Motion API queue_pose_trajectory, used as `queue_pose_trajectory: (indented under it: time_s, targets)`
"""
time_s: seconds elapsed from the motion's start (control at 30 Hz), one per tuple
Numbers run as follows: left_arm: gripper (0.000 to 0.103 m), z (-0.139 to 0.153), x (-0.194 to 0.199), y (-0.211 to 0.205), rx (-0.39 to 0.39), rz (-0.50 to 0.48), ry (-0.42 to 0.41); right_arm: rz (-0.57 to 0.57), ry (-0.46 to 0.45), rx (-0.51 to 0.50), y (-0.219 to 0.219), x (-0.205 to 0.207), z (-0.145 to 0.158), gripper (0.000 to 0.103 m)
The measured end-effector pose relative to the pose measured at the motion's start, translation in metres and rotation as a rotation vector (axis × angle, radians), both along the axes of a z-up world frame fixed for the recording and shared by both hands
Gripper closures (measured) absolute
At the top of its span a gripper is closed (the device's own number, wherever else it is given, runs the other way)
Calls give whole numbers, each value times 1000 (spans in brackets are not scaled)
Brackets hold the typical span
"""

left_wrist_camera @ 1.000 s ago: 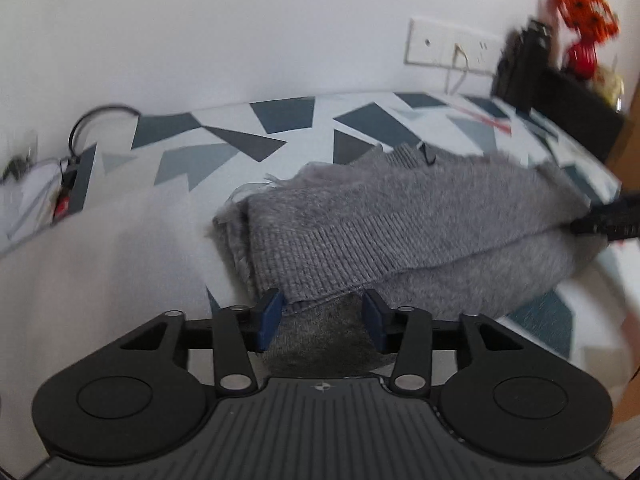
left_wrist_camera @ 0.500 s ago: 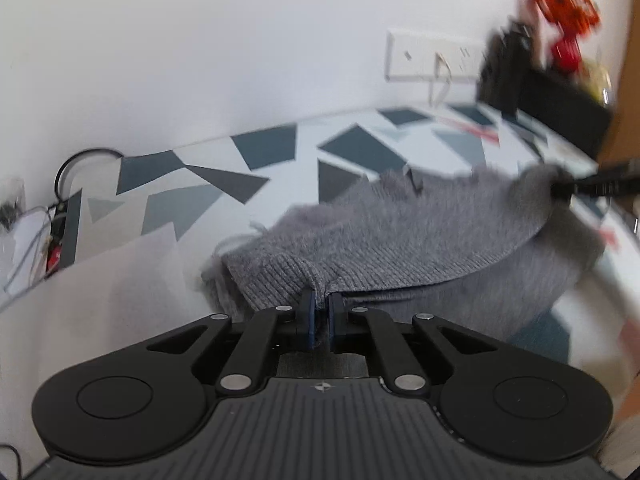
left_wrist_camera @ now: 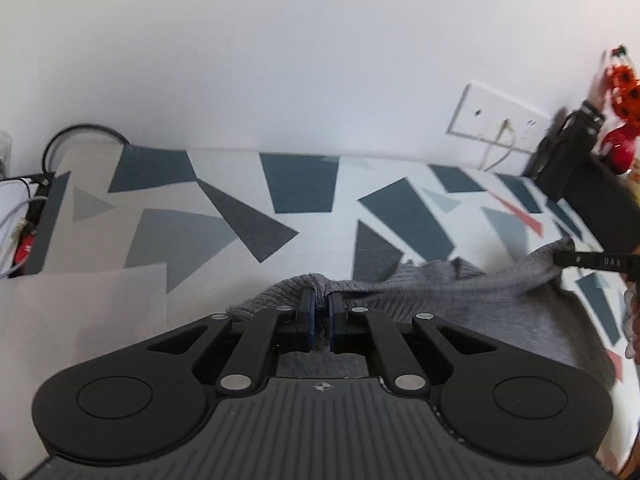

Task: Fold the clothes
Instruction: 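Open both grippers and hold them above the folded sweater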

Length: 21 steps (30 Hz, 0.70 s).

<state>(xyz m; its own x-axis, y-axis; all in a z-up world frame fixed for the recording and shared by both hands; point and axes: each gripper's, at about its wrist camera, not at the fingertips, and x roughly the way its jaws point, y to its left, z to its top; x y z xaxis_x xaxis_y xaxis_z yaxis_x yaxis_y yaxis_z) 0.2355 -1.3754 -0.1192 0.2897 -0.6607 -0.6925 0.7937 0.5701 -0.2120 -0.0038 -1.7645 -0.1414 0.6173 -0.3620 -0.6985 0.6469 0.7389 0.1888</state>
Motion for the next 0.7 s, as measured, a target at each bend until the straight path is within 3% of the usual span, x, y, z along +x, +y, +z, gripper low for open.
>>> queue_pose_trajectory:
  time_s: [0.1,0.2,0.27,0.3,0.33,0.4,0.47,0.53,0.6,0.7]
  targets:
    - [88,-8,11,-6,23,48,0,-8,12,3,-13,15,-12,94]
    - [76,-10,23,-7,38,122,-6,-54,22,-13,-24,18,-15,72]
    - [75,-6,31,1,28,156,22,-81,8,0,-28,7,-11,66]
    - [69,-4,33,6,23,151,44,-89,-3,11,-29,-1,-8,52]
    - [64,-2,33,11,23,143,63,-97,-13,22,-30,-9,-6,37]
    - [34,-3,25,21,50,130,90,-107,-29,48,-32,-24,-1,24]
    - [33,-5,14,30,87,118,109,-83,-16,97,-27,-39,-4,19]
    - [31,-9,2,34,129,104,112,-49,25,125,-16,-48,-10,8]
    - [23,-16,-7,36,151,95,119,-31,72,111,-2,-52,-17,6]
    - [22,-30,-15,39,174,101,161,-27,116,117,14,-53,-30,4]
